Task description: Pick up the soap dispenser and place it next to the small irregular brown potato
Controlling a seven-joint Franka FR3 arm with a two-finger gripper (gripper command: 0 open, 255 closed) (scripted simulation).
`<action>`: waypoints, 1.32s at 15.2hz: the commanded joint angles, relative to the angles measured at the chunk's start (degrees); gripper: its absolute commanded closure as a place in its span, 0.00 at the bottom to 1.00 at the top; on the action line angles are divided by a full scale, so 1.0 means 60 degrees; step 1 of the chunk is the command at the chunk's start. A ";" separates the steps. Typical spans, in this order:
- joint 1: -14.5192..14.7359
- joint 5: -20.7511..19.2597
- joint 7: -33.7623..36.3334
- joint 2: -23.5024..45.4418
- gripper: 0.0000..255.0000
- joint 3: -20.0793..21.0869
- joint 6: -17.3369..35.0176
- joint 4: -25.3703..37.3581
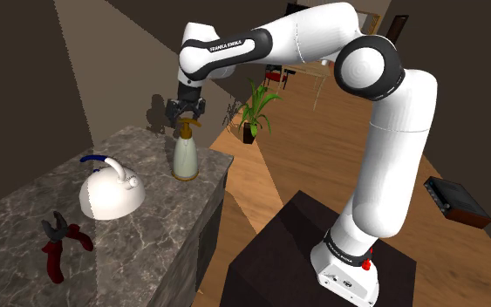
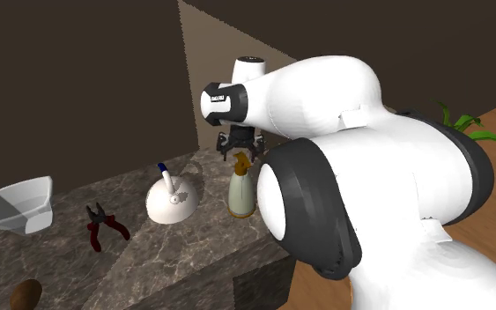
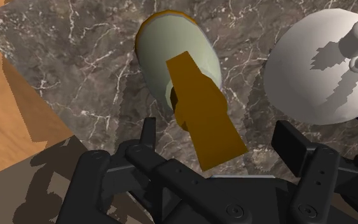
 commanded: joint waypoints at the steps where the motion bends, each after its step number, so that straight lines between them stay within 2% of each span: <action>1: -0.0001 0.0002 -0.0006 0.0007 0.00 0.0000 0.0050 -0.0038; 6: -0.0001 0.0001 -0.0005 0.0007 0.00 0.0000 0.0048 -0.0037; 7: -0.0001 0.0001 -0.0005 0.0007 1.00 0.0000 0.0048 -0.0037; 16: -0.0001 0.0002 -0.0006 0.0007 1.00 -0.0001 0.0050 -0.0038; 20: -0.0004 -0.0007 0.0030 -0.0125 1.00 -0.0002 -0.0416 0.0297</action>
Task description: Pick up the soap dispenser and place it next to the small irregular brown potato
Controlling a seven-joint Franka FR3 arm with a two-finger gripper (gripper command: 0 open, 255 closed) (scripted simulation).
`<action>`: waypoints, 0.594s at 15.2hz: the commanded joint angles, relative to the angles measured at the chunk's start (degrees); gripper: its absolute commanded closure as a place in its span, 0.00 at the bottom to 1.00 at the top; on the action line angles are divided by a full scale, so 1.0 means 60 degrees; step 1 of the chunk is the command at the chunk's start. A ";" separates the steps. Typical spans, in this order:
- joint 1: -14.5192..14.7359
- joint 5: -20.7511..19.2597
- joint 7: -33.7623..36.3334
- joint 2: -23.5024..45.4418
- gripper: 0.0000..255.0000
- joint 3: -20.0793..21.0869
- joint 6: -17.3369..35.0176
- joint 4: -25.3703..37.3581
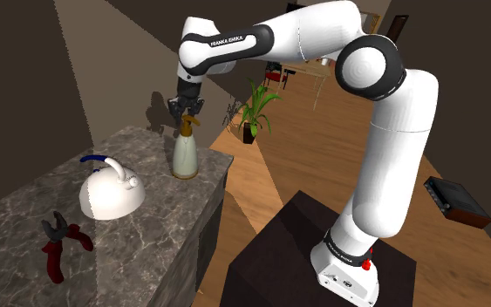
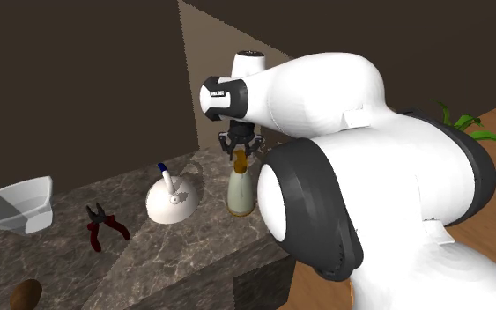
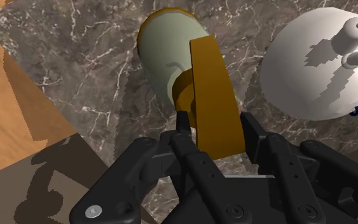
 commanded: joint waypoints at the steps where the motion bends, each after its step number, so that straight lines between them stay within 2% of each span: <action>1: -0.0010 0.0001 0.0007 -0.0095 1.00 -0.0004 -0.0226 0.0133; 9: -0.0014 -0.0019 0.0081 -0.0251 1.00 -0.0005 -0.1193 0.0947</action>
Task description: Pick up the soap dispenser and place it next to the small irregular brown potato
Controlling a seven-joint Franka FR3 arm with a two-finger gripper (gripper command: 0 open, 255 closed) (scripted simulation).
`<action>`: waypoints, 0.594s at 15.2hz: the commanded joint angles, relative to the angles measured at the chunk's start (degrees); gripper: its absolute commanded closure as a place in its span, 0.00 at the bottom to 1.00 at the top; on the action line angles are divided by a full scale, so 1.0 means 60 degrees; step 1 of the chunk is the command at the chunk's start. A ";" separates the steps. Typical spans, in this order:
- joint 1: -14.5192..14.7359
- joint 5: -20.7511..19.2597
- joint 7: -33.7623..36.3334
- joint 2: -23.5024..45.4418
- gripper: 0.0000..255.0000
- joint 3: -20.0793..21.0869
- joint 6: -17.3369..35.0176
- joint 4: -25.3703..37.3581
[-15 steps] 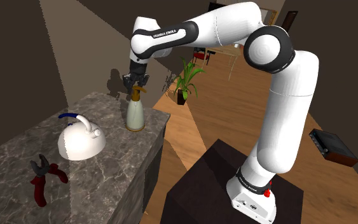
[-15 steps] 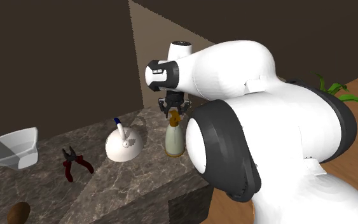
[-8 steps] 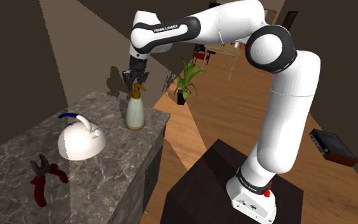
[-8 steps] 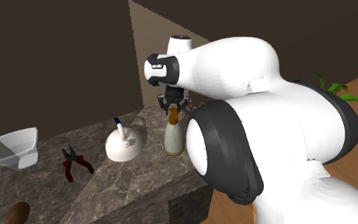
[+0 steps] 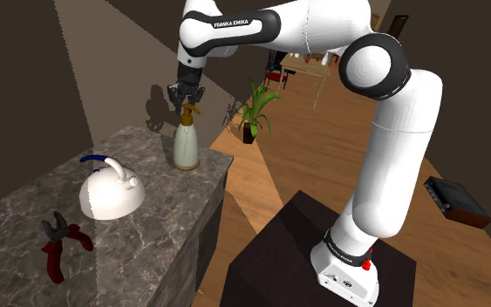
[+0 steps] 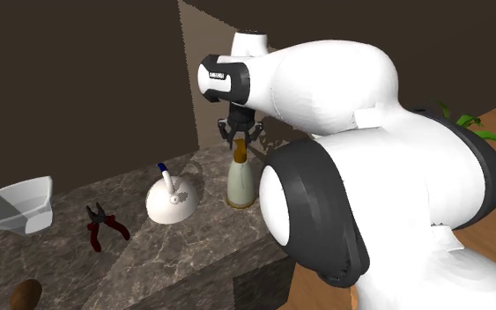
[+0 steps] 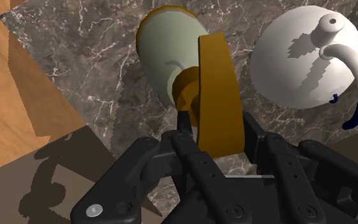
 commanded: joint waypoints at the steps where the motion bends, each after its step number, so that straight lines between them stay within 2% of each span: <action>1: -0.0003 -0.0003 0.0015 -0.0043 1.00 -0.0001 -0.0254 0.0213; 9: -0.0002 -0.0028 0.0095 -0.0042 1.00 -0.0001 -0.1277 0.1241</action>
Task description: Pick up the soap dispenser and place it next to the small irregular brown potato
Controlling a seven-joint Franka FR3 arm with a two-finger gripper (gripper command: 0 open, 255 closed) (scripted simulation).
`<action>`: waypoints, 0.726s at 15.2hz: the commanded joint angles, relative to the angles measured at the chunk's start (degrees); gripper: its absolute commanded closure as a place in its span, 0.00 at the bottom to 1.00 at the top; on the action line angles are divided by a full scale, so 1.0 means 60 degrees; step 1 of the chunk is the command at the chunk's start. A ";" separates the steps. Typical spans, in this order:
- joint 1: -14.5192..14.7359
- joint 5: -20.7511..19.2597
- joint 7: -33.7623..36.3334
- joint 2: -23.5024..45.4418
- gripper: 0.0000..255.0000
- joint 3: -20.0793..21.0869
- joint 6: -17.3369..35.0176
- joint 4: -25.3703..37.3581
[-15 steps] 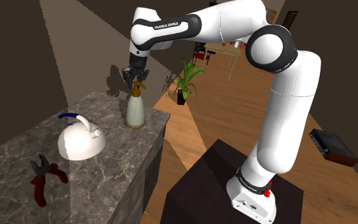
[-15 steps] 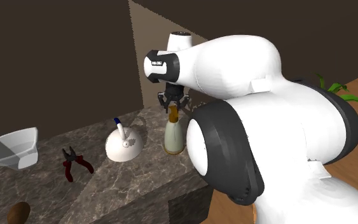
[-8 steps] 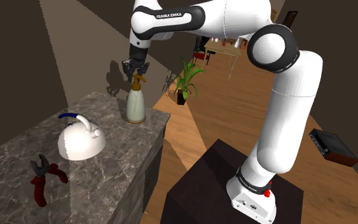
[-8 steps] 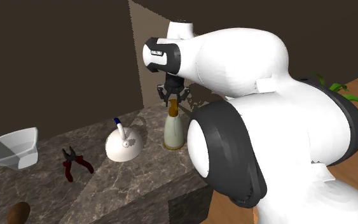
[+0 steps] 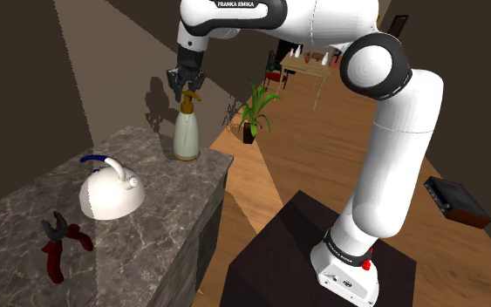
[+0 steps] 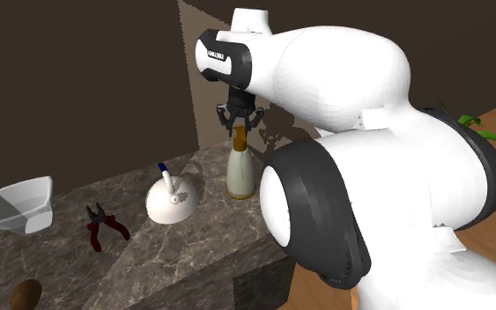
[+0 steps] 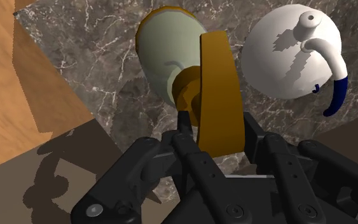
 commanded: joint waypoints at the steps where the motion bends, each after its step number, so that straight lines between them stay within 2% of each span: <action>1: 0.0002 -0.0007 0.0023 0.0017 1.00 0.0001 -0.0261 0.0282; 3: 0.0003 -0.0014 0.0043 0.0045 1.00 0.0001 -0.0508 0.0558; 11: 0.0894 -0.0134 0.1528 -0.1313 1.00 0.0591 0.0116 -0.1306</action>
